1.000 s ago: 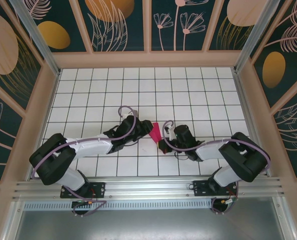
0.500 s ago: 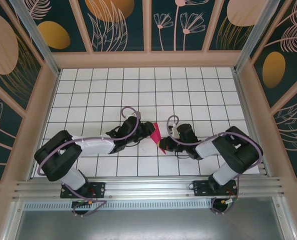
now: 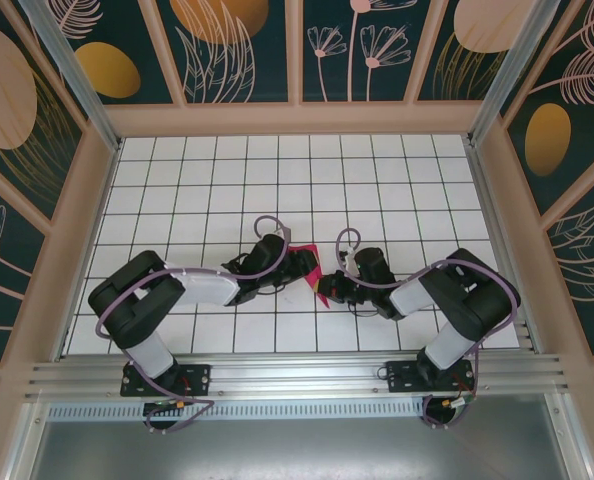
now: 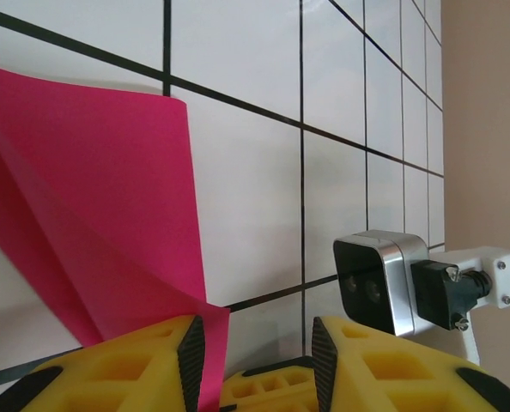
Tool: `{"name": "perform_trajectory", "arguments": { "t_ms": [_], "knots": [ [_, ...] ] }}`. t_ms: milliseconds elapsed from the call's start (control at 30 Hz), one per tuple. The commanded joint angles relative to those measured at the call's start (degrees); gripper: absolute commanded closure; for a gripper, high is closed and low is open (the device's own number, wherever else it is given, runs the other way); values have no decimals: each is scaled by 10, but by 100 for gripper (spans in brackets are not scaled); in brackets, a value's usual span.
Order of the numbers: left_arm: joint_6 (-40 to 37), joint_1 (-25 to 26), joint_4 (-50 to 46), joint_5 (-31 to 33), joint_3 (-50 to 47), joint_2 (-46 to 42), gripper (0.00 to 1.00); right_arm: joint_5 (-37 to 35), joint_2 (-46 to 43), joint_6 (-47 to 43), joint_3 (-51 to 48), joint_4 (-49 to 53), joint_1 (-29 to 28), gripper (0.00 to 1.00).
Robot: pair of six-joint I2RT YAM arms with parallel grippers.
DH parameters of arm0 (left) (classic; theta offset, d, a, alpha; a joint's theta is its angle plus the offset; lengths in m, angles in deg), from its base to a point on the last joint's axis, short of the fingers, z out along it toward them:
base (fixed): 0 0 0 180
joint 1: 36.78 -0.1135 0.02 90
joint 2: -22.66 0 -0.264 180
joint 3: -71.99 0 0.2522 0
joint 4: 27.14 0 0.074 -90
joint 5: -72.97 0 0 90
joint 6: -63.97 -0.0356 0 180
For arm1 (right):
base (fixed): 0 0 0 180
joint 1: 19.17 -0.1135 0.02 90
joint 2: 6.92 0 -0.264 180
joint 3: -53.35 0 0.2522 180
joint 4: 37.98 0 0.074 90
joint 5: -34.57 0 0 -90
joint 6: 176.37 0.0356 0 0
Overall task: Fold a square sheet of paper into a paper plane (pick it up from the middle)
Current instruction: Fold the wing for the fifth time at the center of the table.
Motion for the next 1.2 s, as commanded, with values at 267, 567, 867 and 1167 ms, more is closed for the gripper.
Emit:
{"name": "perform_trajectory", "arguments": {
  "t_ms": [267, 567, 867, 1167],
  "knots": [
    [-16, -2, 26, 9, 31, 47, 62, -8, -31, -17, 25, 74, -1, 94],
    [-23, -3, 17, 14, 43, 61, 62, -54, -90, -58, 37, 162, -9, 76],
    [-23, -2, 19, 12, 44, 66, 62, -102, -98, -83, 50, 223, -13, 67],
    [-21, -2, 19, 7, 49, 73, 62, -95, -85, -97, 65, 236, -14, 68]
  ]
}}
